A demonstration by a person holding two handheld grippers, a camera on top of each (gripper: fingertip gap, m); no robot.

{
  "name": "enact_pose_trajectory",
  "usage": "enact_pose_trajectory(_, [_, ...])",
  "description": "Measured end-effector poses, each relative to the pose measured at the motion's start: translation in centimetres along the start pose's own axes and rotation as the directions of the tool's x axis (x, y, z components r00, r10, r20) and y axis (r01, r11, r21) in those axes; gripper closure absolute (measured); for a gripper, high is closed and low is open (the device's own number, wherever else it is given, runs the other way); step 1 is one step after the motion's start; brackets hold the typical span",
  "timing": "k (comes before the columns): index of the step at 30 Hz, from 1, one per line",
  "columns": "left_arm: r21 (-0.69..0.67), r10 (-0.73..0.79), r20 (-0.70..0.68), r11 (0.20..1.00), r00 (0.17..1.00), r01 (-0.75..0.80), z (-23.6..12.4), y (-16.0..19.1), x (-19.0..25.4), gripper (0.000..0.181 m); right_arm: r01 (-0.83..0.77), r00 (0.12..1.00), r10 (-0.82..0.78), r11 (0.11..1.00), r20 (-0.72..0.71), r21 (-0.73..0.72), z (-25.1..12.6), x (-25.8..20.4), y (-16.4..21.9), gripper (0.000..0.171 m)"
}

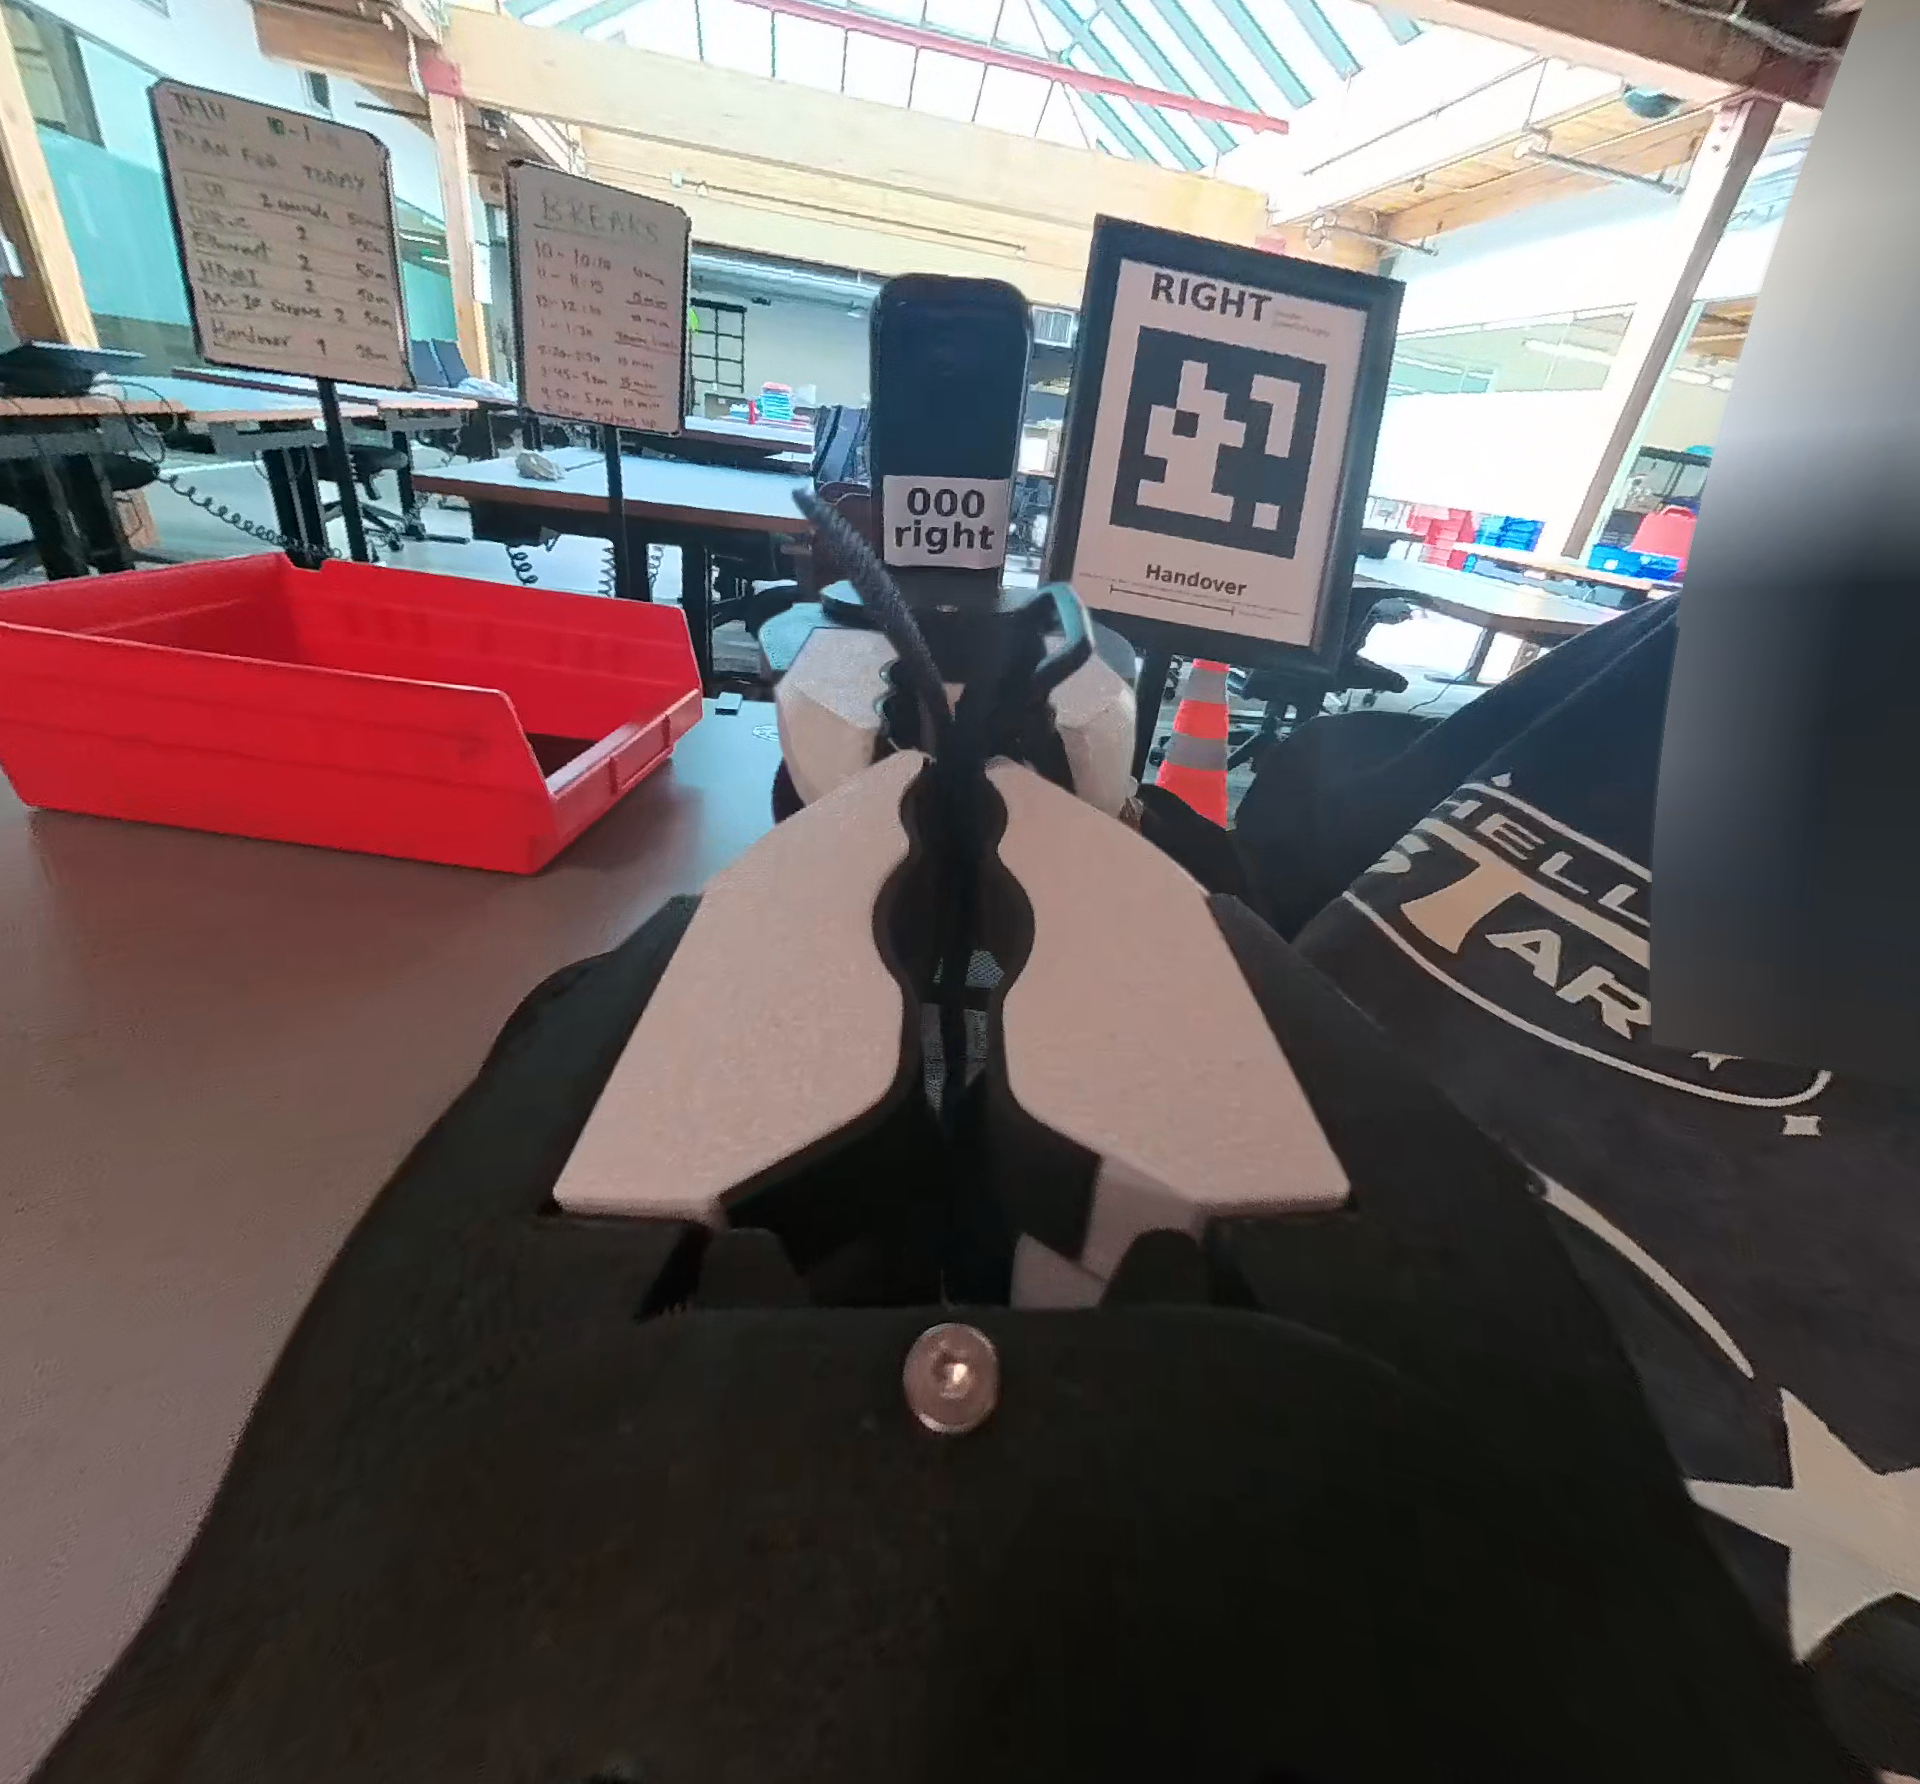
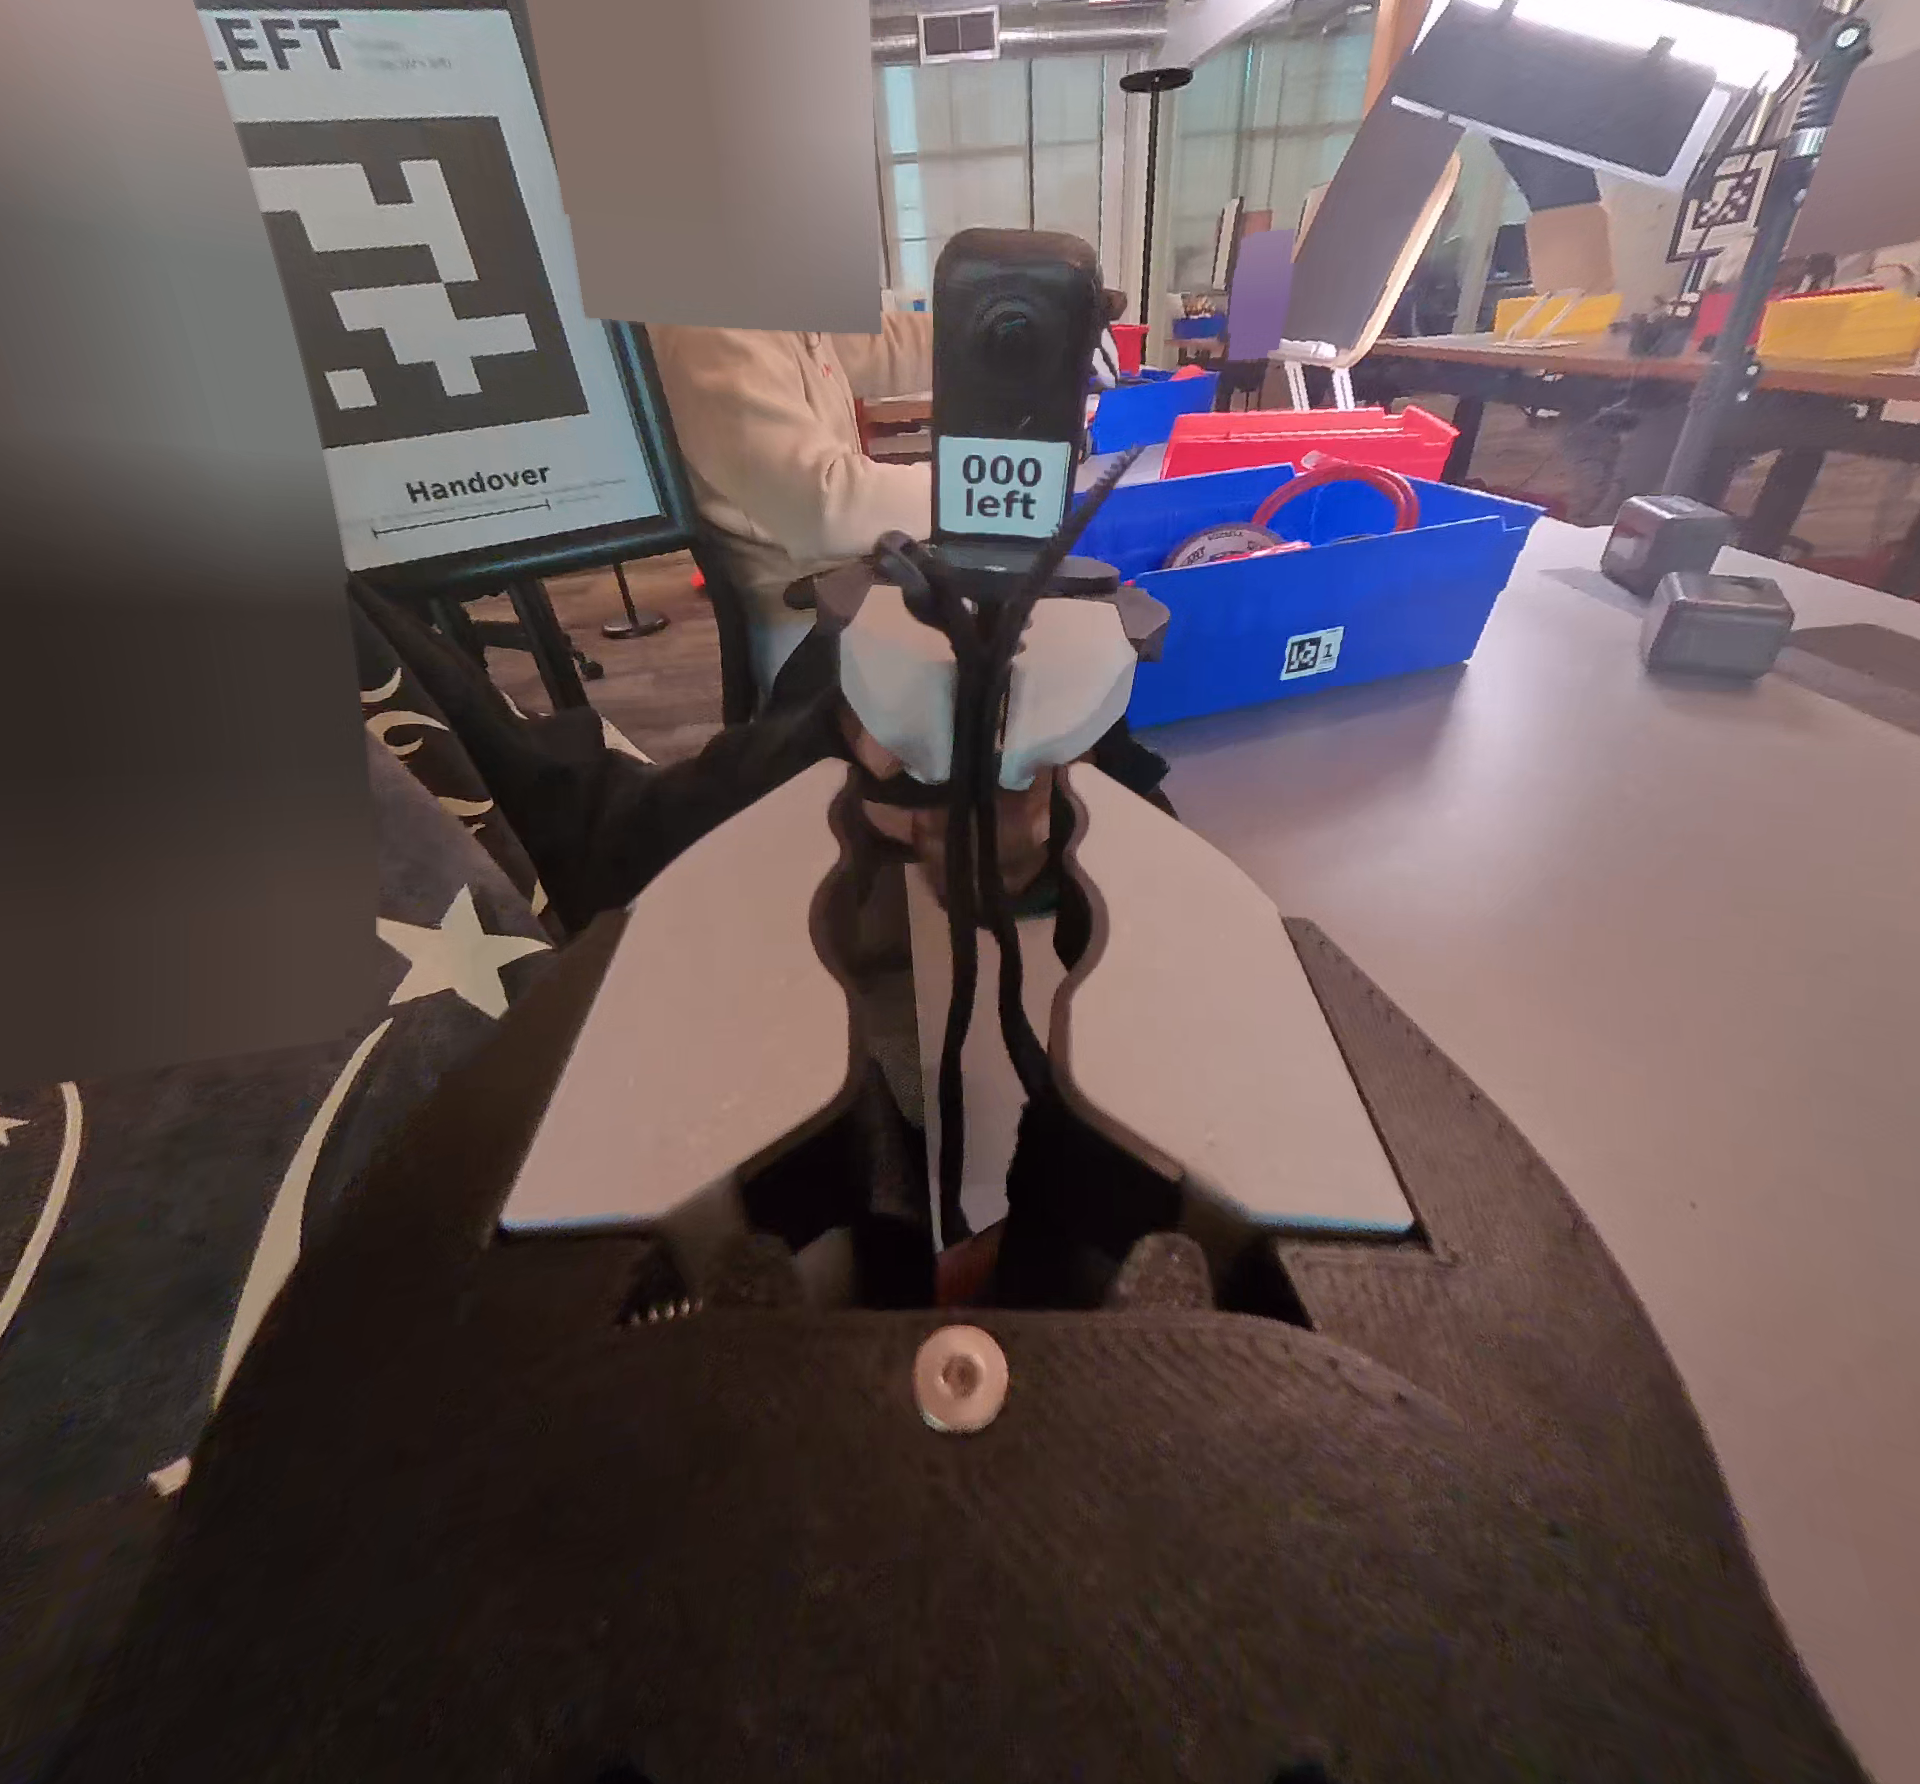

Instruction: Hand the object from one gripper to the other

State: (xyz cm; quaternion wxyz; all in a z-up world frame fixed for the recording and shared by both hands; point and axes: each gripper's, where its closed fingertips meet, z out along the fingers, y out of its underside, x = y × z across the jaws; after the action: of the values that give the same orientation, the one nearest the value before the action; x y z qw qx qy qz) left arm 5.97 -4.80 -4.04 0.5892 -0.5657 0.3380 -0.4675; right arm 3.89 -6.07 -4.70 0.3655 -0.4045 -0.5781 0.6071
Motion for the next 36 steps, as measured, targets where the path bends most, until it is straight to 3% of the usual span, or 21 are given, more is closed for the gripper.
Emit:
enact_pose_trajectory(11, [-0.099,0.003,0.005,0.995,1.000,-0.002,0.2,1.5,-0.2,0.176,-0.006,0.998,0.007,1.000,-0.054,0.018,-0.2,0.9,-0.2,0.130])
enact_pose_trajectory(14, [-0.143,-0.014,-0.017,0.990,1.000,0.012,0.9,2.6,0.1,0.176,0.001,1.000,0.000,0.997,-0.018,0.082,-0.1,0.2,-1.0,0.139])
enact_pose_trajectory(16, [-0.150,-0.023,-0.029,0.988,0.999,0.019,1.1,2.9,0.2,0.176,0.028,1.000,-0.027,0.996,-0.016,0.082,-0.2,-0.1,-1.0,0.161])
enact_pose_trajectory(18, [-0.154,-0.017,-0.026,0.988,1.000,0.013,1.1,3.0,0.1,0.175,0.024,0.999,-0.023,0.998,-0.024,0.064,-0.2,0.0,-0.9,0.162])
enact_pose_trajectory(22, [-0.137,0.020,0.000,0.990,1.000,-0.020,0.8,2.4,-0.1,0.148,-0.041,0.999,0.039,0.992,0.019,0.116,-0.5,-0.2,-1.6,0.161])
enact_pose_trajectory(24, [-0.117,0.023,0.006,0.993,1.000,-0.022,0.7,1.9,0.0,0.146,-0.060,0.998,0.057,0.990,0.022,0.130,-0.6,0.0,-1.6,0.162])
enact_pose_trajectory(27, [-0.114,0.025,0.003,0.993,1.000,-0.024,0.9,1.9,0.2,0.148,-0.054,0.999,0.054,0.990,0.007,0.131,-0.5,0.3,-1.6,0.161])
enact_pose_trajectory(30, [-0.122,0.054,0.006,0.991,0.999,-0.052,1.1,2.2,0.2,0.175,-0.050,0.999,0.048,0.990,0.019,0.135,-0.4,-0.1,-1.7,0.161])
enact_pose_trajectory(33, [-0.093,0.055,0.003,0.994,0.998,-0.055,1.0,1.7,0.2,0.176,-0.041,0.999,0.041,0.986,0.004,0.160,-0.3,-0.1,-2.0,0.156])
enact_pose_trajectory(36, [0.014,-0.001,-0.008,1.000,1.000,0.001,0.1,-0.1,0.1,0.176,-0.084,0.996,0.082,0.994,0.025,0.076,0.1,0.1,-0.6,0.130])
